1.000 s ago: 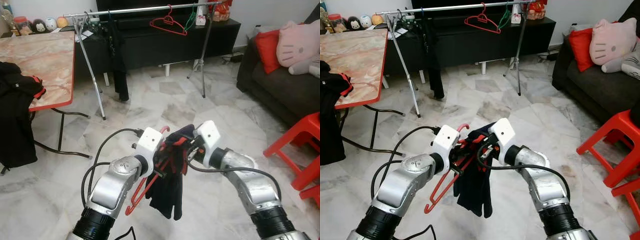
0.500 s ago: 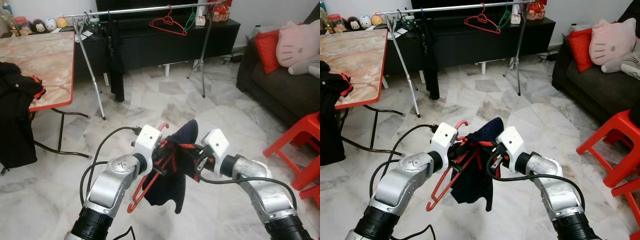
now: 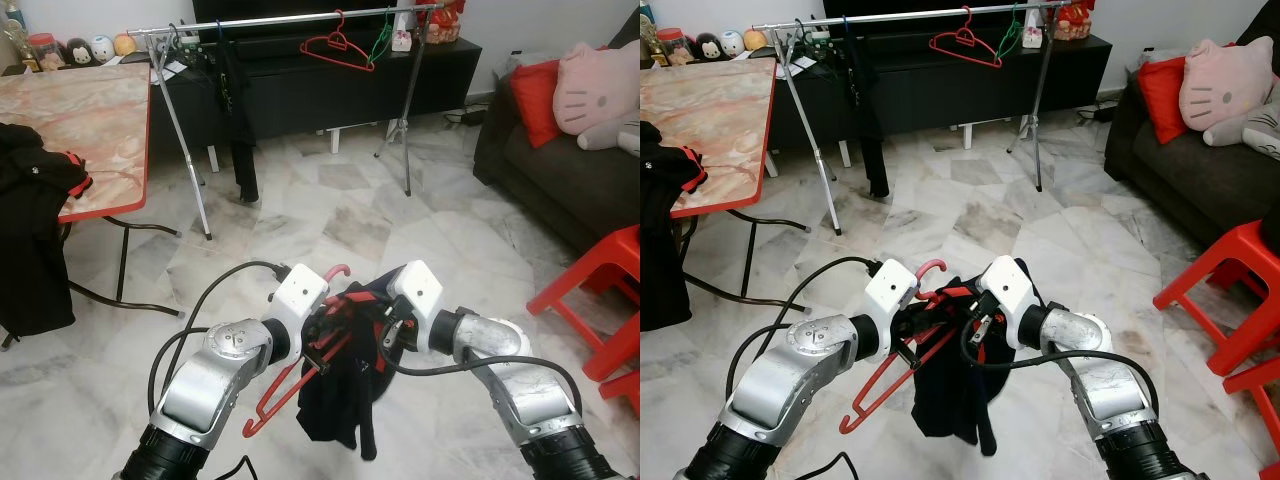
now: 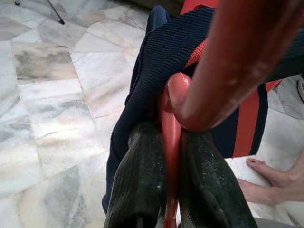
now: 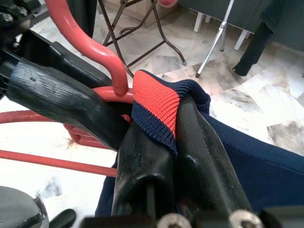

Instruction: Hang hanger

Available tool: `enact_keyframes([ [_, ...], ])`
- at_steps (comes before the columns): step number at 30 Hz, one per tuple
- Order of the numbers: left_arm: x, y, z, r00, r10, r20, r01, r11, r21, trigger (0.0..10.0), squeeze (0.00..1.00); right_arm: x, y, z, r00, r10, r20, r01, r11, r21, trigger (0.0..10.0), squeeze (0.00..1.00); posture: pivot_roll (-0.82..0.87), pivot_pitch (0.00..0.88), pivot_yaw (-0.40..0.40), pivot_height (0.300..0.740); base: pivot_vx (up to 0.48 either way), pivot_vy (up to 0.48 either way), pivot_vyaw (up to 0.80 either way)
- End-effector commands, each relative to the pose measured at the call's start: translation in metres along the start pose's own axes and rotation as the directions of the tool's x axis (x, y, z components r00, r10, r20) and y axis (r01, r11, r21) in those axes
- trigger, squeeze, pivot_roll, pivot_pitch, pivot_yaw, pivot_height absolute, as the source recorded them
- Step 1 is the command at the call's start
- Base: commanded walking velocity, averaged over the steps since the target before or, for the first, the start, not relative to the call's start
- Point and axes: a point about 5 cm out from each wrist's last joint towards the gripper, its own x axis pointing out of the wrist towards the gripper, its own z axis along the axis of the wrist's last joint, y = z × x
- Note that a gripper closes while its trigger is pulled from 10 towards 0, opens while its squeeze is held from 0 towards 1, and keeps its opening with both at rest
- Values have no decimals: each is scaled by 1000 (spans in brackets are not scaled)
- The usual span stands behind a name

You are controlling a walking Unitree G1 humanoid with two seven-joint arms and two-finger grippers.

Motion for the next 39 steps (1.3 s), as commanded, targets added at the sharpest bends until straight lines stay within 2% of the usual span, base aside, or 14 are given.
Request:
enact_keyframes([
  [1, 3, -10, 9, 998, -53, 46, 52, 999, 12, 10000, 0, 4, 6, 18, 997, 54, 59, -51, 997, -51, 10000, 0, 30, 0, -35, 740, 0, 0, 0],
  [6, 5, 1, 14, 995, 46, 88, -46, 999, -9, 10000, 0, 1, 8, 19, 995, 78, 54, -75, 995, -58, 10000, 0, 23, 0, -36, 740, 0, 0, 0],
  [9, 5, 3, 16, 993, 54, 100, -54, 998, -12, 10000, 0, 1, 9, 19, 995, 82, 55, -79, 995, -58, 10000, 0, 23, 0, -36, 740, 0, 0, 0],
  [10, 5, 3, 17, 994, 50, 100, -49, 999, -11, 10000, 0, 1, 9, 19, 995, 86, 54, -83, 995, -57, 10000, 106, 23, 0, -36, 740, 0, 0, 0],
  [11, 5, 2, 17, 994, 39, 99, -39, 999, -6, 10000, 0, 1, 9, 19, 994, 92, 50, -89, 994, -58, 10000, 306, 23, 0, -38, 740, 0, 0, 0],
  [14, 4, 1, 16, 995, 32, 96, -31, 999, -4, 10000, 0, 0, 10, 19, 994, 97, 46, -95, 994, -57, 10000, 329, 23, 0, -38, 740, 0, 0, 0],
  [15, 4, 1, 15, 995, 26, 93, -26, 1000, -1, 10000, 0, 0, 10, 18, 994, 101, 42, -98, 993, -59, 10000, 667, 23, 0, -38, 740, 0, 0, 0],
  [18, 3, -1, 14, 996, 10, 88, -11, 1000, 5, 10000, 0, -1, 10, 15, 995, 100, 12, -99, 992, -74, 10000, 698, 22, 0, -39, 740, 0, 0, 0],
  [19, 3, -1, 14, 996, 9, 90, -10, 1000, 5, 10000, 0, -2, 9, 14, 995, 98, 1, -97, 992, -79, 10000, 863, 22, 0, -39, 740, 0, 0, 0],
  [20, 3, -1, 14, 996, 9, 91, -9, 1000, 5, 10000, 0, -2, 9, 13, 995, 96, -5, -96, 992, -82, 10000, 863, 22, 0, -39, 740, 0, 0, 0],
  [21, 3, -1, 14, 996, 10, 92, -10, 1000, 5, 10000, 0, -2, 9, 13, 995, 96, -10, -96, 992, -83, 10000, 941, 22, 0, -39, 740, 0, 0, 0],
  [23, 3, 0, 14, 995, 13, 99, -14, 1000, 8, 10000, 0, -2, 10, 12, 995, 102, -24, -104, 990, -91, 10000, 1000, 22, 0, -39, 740, 0, 0, 0],
  [32, 4, 6, 14, 993, 48, 112, -49, 999, 4, 10000, 0, -5, 12, 10, 992, 116, -58, -121, 987, -107, 10000, 1000, 15, 0, -42, 740, 0, 0, 0],
  [39, 2, 28, 14, 973, 205, 109, -203, 979, -33, 10000, 0, -13, 13, 5, 986, 117, -116, -131, 984, -119, 10000, 1000, 15, 0, -46, 740, 0, 0, 0],
])
